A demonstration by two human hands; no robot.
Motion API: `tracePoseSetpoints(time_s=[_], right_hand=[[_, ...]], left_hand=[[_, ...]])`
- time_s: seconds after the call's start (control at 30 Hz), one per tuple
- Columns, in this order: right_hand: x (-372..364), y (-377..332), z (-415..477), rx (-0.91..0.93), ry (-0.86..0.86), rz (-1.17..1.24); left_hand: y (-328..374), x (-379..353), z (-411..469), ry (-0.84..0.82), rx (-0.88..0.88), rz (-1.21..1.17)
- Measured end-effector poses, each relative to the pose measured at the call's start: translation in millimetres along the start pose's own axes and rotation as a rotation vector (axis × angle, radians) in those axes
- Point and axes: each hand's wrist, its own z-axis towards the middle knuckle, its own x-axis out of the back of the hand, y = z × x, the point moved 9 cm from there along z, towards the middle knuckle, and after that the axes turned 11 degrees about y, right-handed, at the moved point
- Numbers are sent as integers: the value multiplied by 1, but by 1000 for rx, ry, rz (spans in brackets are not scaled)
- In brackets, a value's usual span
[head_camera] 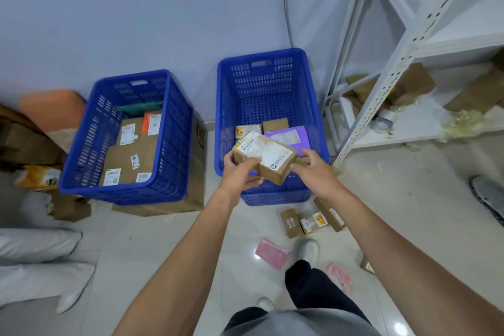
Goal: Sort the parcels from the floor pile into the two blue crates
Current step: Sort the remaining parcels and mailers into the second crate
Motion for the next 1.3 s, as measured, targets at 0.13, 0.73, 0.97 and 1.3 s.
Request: tracePoseSetpoints(time_s=[0.13,0.73,0.97,1.3], right_hand=[[-8,-19,46,6,-119,19],[-88,-2,212,-191,-137,-32],[-145,64,247,-348,-107,-179],[-196,109,263,-351,-261,-416]], left_hand=[[23,-24,41,52,30,-72],[70,-23,214,95,-172,893],[15,-19,285,-116,-148,1330],[-38,-19,325,-290,-83,1589]])
